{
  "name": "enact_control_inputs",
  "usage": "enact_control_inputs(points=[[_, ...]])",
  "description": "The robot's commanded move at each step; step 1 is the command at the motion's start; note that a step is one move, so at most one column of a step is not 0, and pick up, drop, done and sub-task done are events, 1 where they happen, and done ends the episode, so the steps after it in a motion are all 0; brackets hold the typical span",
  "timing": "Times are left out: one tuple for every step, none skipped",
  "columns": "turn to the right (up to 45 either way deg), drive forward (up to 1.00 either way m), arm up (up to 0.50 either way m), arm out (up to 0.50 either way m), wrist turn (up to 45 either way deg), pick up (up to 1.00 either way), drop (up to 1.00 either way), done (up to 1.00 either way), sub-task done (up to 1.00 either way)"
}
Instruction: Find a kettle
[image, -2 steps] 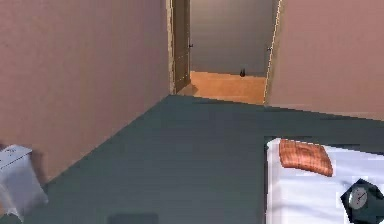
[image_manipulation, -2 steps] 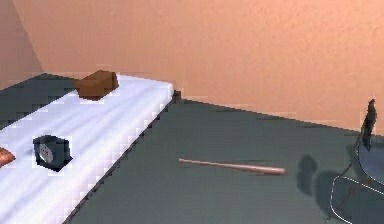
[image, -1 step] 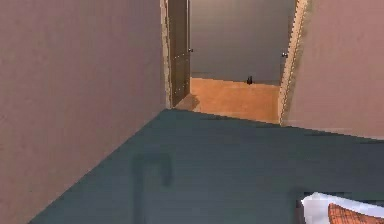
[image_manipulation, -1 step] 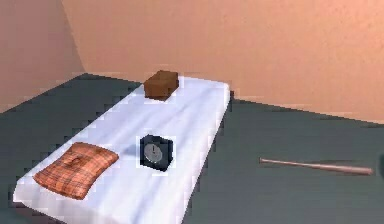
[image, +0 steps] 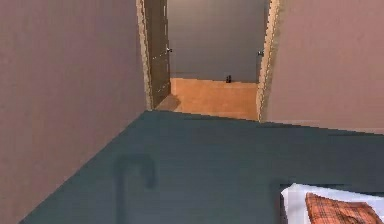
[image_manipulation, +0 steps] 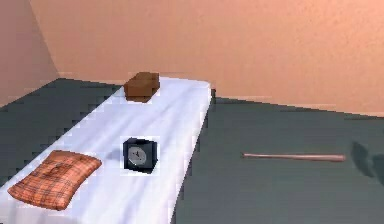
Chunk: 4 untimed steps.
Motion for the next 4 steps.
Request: enact_control_inputs(points=[[0.0, 1.00, 0.00, 0.00, 0.0, 0.00, 0.00, 0.00, 0.00], [0.0, 1.00, 0.00, 0.00, 0.0, 0.00, 0.00, 0.00, 0.00], [0.0, 1.00, 0.00, 0.00, 0.0, 0.00, 0.00, 0.00, 0.00], [3.0, 0.00, 0.00, 0.00, 0.0, 0.00, 0.00, 0.00, 0.00]])
